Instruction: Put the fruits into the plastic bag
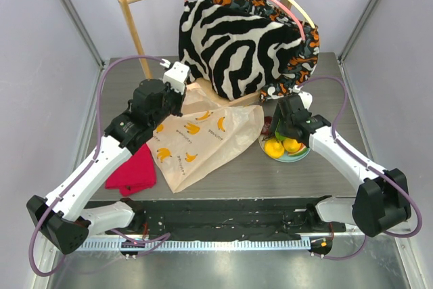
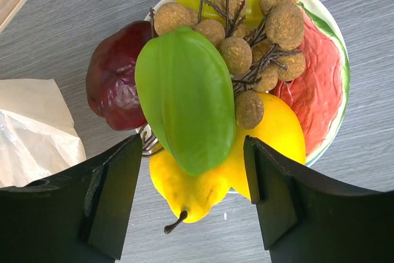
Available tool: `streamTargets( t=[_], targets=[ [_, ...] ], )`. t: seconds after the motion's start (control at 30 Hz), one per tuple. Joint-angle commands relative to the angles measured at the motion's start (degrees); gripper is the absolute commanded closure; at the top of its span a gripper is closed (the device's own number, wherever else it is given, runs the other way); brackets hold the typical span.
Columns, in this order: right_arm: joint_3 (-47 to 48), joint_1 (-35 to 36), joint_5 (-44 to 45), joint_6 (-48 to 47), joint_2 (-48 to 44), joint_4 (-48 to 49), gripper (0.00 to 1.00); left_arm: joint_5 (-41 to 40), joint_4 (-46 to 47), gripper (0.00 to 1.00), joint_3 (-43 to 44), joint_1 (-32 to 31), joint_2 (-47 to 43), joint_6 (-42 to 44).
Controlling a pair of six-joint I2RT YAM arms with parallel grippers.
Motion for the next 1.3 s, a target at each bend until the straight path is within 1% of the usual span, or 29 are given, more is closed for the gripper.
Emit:
streamTargets(
  t=[0.0,0.17,0.7,0.83,0.93,1.27],
  targets=[
    [-0.65,-0.2,1.76,1.26,-0.24,3.95,0.27,0.6,3.17,1.0,0.77,0.07,-0.83,-0.57],
    [-1.1,-0.2,2.29,1.18,0.28,4.92,0.31,0.43,3.17,1.0,0.68,0.07,-0.83,-0.57],
    [-1.54,-0.2,2.55,1.53,2.4,6.06,0.33,0.34,3.17,1.0,0.68,0.07,-0.74,-0.4],
    [-1.8,-0.2,2.55,1.7,2.31,6.06,0.46,0.34,3.26,1.0,0.59,0.16,-0.74,-0.48],
    [-1.8,-0.2,2.73,1.79,1.69,5.89,0.53,0.42,3.26,1.0,0.68,0.16,-0.83,-0.4],
    [-1.98,-0.2,3.96,1.79,-0.94,4.39,0.58,0.6,3.26,1.0,0.59,0.16,-1.01,-0.49]
  ],
)
